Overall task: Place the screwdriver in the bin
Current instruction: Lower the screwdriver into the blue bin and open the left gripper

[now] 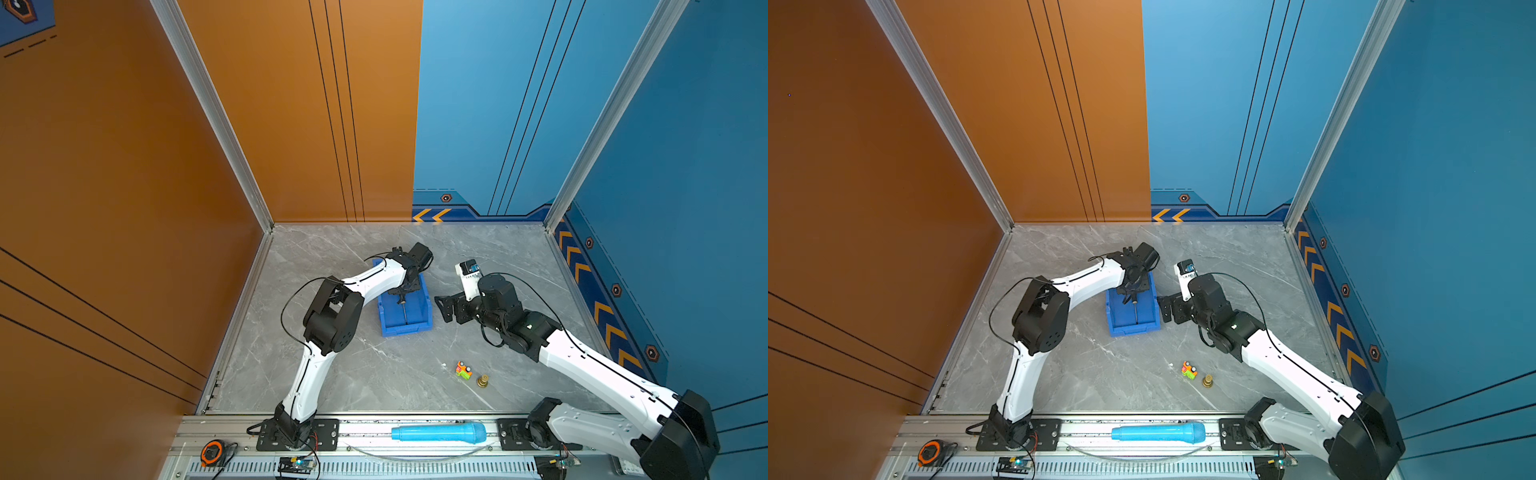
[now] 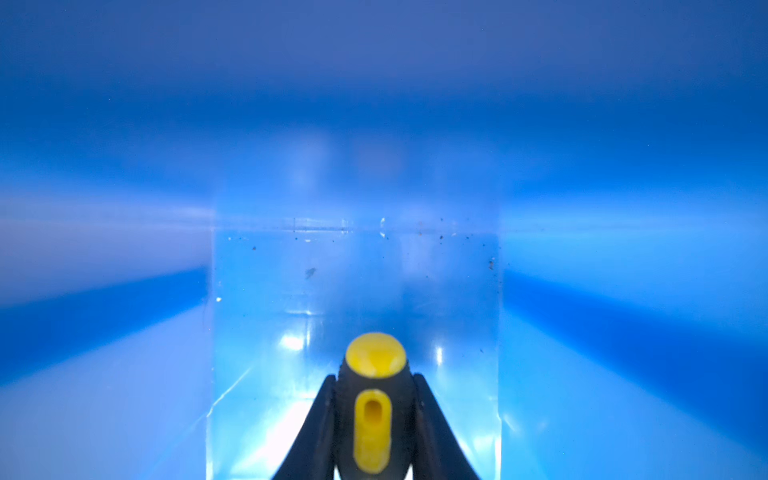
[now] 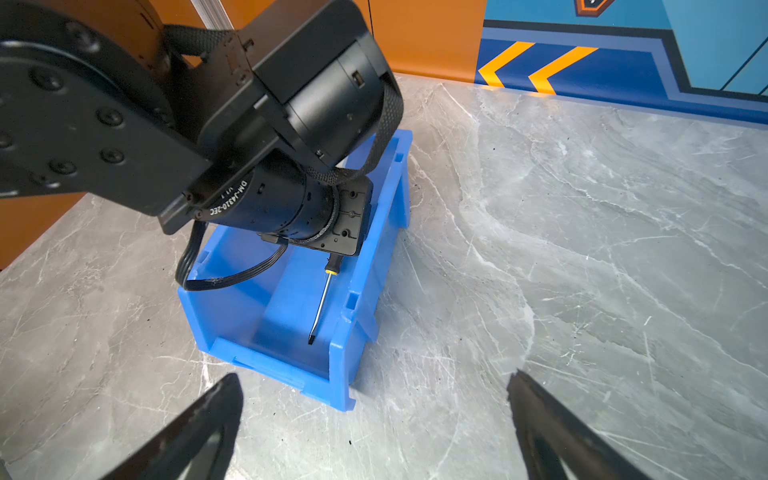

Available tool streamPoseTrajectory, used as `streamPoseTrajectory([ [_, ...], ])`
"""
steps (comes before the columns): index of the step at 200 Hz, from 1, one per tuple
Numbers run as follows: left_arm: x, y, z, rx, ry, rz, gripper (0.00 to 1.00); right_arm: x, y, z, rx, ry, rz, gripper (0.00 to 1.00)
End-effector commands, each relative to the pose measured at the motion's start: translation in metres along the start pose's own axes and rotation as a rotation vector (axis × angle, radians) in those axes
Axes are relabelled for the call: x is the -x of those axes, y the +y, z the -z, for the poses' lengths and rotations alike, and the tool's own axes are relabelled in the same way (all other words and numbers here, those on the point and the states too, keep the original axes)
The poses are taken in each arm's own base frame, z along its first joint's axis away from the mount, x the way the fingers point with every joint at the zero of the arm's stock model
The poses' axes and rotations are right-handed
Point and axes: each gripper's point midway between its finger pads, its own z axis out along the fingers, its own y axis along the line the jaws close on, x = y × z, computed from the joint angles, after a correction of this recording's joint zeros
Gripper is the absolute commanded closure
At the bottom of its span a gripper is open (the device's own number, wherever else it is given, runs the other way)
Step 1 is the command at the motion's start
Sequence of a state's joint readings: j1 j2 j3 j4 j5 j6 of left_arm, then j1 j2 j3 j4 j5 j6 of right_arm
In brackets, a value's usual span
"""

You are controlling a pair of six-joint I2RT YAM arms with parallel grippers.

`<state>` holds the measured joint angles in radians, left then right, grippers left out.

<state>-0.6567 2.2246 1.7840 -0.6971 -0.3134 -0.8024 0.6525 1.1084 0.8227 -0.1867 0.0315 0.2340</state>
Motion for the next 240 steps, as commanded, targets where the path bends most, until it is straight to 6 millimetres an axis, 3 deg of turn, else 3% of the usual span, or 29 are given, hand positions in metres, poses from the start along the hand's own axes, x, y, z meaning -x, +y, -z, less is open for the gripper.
streamPoseTrajectory([
  [1, -0.016, 0.008, -0.018, 0.043, 0.053, -0.01, 0.89, 0.004, -0.004, 0.006, -0.028, -0.021, -0.006, 0.0],
  [80, -0.009, 0.009, -0.01, 0.037, 0.031, -0.024, 0.78, 0.007, -0.005, 0.005, -0.033, -0.026, -0.003, 0.0],
  [146, 0.006, 0.007, 0.009, 0.02, -0.015, -0.038, 0.52, 0.009, -0.004, 0.005, -0.027, -0.04, -0.003, 0.0],
  [202, 0.024, 0.006, 0.044, -0.023, -0.076, -0.035, 0.49, 0.008, -0.006, 0.011, -0.032, -0.063, -0.008, 0.0],
  [240, 0.031, 0.002, 0.089, -0.073, -0.143, -0.111, 0.39, 0.003, -0.011, 0.016, -0.052, -0.059, -0.019, 0.0],
])
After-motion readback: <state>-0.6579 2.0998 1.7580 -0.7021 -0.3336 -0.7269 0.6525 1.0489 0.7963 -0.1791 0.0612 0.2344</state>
